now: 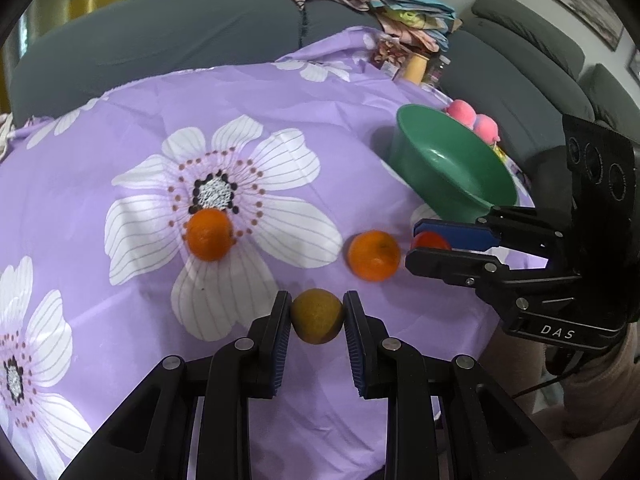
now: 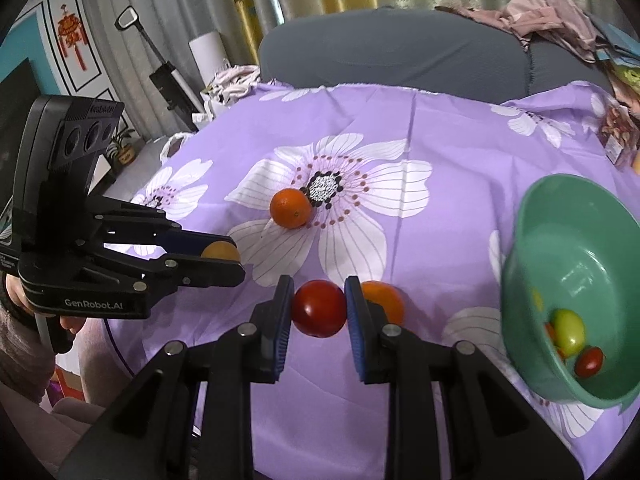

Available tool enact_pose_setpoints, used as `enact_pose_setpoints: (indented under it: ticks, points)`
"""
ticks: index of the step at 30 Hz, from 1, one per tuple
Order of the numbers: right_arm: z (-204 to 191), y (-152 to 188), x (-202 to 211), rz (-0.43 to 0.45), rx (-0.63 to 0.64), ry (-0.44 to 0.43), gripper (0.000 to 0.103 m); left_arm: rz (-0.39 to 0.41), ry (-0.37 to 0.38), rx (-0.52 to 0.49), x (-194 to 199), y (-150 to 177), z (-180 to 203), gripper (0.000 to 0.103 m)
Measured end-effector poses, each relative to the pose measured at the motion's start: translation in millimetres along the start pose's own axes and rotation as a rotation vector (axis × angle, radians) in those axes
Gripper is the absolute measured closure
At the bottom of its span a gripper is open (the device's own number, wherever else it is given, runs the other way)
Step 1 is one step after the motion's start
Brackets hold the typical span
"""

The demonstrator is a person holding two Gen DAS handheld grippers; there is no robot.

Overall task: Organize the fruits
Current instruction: 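Carry both held fruits toward the green bowl, then lower both held fruits over the rim of the green bowl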

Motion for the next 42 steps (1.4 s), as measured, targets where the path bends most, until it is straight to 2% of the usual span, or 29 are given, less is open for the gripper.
enact_pose_setpoints:
  ticks: [23, 42]
  points:
    - [47.4, 2.8, 53.4, 0.155, -0.102, -0.005, 0.077, 0.0, 0.011, -0.115, -6.1, -49.9, 47.1, 0.076]
    - [100.4, 3.8, 94.5, 0.286, -0.208, 0.052, 0.077, 0.025, 0.054, -0.251, -21.9, -108.5, 100.3, 0.076]
Point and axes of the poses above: each gripper's, at about its wrist camera, not at the fingertips, and x roughly against the way its jaws point, z to its right, y to its underside, the point moved 1 cm from there along -x, roughly the way its jaws point, and after that the axes turned 15 degrees about -x, right-handed, at the moved point
